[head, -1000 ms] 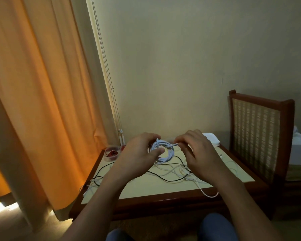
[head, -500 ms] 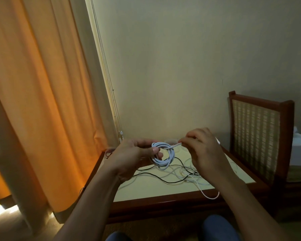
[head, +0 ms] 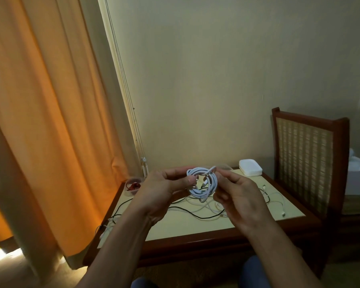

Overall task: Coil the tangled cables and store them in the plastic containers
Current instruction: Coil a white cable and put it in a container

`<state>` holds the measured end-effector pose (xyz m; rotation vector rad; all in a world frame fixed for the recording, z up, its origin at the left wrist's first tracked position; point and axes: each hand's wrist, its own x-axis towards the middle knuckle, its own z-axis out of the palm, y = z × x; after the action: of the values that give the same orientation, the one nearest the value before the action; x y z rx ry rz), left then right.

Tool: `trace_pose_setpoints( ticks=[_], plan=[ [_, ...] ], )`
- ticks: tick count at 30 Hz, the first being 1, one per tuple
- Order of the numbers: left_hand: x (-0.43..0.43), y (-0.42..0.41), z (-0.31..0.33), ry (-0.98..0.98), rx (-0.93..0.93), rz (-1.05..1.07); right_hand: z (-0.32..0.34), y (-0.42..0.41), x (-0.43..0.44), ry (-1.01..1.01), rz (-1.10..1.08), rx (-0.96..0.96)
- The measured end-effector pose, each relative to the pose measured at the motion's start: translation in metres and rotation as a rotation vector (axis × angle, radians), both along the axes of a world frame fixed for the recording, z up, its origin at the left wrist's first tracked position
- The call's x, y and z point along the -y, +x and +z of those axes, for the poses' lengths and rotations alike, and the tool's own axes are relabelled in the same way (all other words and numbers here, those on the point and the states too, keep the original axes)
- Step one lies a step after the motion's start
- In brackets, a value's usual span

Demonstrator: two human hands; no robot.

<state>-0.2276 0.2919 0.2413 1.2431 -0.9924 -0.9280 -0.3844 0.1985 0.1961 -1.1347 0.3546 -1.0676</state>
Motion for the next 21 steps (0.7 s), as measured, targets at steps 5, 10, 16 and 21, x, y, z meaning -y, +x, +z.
trace_pose_setpoints(
  ticks=[5,10,16,21],
  plan=[
    [-0.001,0.0,0.001,-0.023,0.055,0.06,0.003,-0.007,-0.003,0.014,0.22,0.001],
    [-0.002,-0.005,0.004,-0.041,0.121,0.118,0.001,-0.012,-0.007,-0.02,0.256,-0.007],
    [-0.001,-0.007,0.002,-0.126,0.175,0.19,0.004,-0.017,-0.026,-0.314,0.094,-0.272],
    [0.006,-0.01,-0.001,-0.149,0.125,0.213,0.008,0.004,-0.03,-0.345,-0.213,-0.282]
  ],
)
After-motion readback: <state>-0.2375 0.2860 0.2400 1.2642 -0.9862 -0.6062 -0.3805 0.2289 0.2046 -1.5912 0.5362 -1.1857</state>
